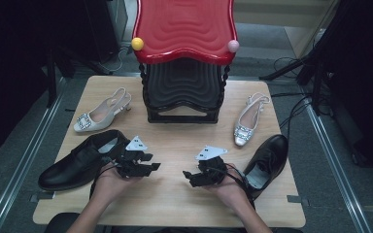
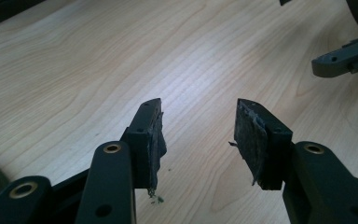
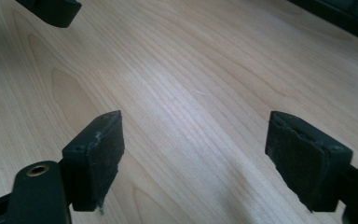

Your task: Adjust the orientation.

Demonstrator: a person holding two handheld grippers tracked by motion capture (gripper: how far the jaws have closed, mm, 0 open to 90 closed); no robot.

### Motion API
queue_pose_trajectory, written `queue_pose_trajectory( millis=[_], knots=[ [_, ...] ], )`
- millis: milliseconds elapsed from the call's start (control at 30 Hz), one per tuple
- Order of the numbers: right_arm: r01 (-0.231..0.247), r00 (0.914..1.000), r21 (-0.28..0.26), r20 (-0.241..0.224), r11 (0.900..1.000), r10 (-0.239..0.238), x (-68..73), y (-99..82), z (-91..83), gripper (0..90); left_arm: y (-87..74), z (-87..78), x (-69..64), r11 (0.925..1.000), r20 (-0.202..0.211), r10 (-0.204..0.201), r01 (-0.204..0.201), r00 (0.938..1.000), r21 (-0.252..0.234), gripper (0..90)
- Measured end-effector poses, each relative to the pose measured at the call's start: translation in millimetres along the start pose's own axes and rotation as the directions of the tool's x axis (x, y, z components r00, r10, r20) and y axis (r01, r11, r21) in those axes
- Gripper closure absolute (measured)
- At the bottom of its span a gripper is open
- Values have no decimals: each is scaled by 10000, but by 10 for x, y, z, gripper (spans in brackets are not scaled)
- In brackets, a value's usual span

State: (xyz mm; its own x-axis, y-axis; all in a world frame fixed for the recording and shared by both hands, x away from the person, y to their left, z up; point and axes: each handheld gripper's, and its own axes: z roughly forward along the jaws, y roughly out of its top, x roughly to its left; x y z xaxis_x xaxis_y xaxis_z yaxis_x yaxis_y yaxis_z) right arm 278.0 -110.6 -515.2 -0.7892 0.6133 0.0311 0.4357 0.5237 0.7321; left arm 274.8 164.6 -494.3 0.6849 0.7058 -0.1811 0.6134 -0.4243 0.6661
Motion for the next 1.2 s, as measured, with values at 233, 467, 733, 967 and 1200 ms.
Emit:
queue_pose_trajectory(
  millis=[233,467,733,967,1200],
  knots=[
    [-148,9997,-258,-185,9996,143,-22,-1,-67,249,29,-70,36,9995,254,-131,137,9996,-270,547],
    [5,9983,-94,-579,10000,-10,33,18,-33,284,19,-142,78,9990,482,-422,429,9979,-139,544],
    [15,9965,90,-839,10000,-7,31,61,19,310,-1,-363,136,9934,-196,-1056,1046,9942,-460,486],
    [218,9935,221,-1119,9995,-191,61,130,88,317,-59,-617,193,9846,-842,-1575,1499,9839,-895,484],
    [357,9886,314,-1471,9989,-307,105,190,178,331,-39,-842,243,9822,-1546,-1766,1637,9721,-924,558]
  ],
)
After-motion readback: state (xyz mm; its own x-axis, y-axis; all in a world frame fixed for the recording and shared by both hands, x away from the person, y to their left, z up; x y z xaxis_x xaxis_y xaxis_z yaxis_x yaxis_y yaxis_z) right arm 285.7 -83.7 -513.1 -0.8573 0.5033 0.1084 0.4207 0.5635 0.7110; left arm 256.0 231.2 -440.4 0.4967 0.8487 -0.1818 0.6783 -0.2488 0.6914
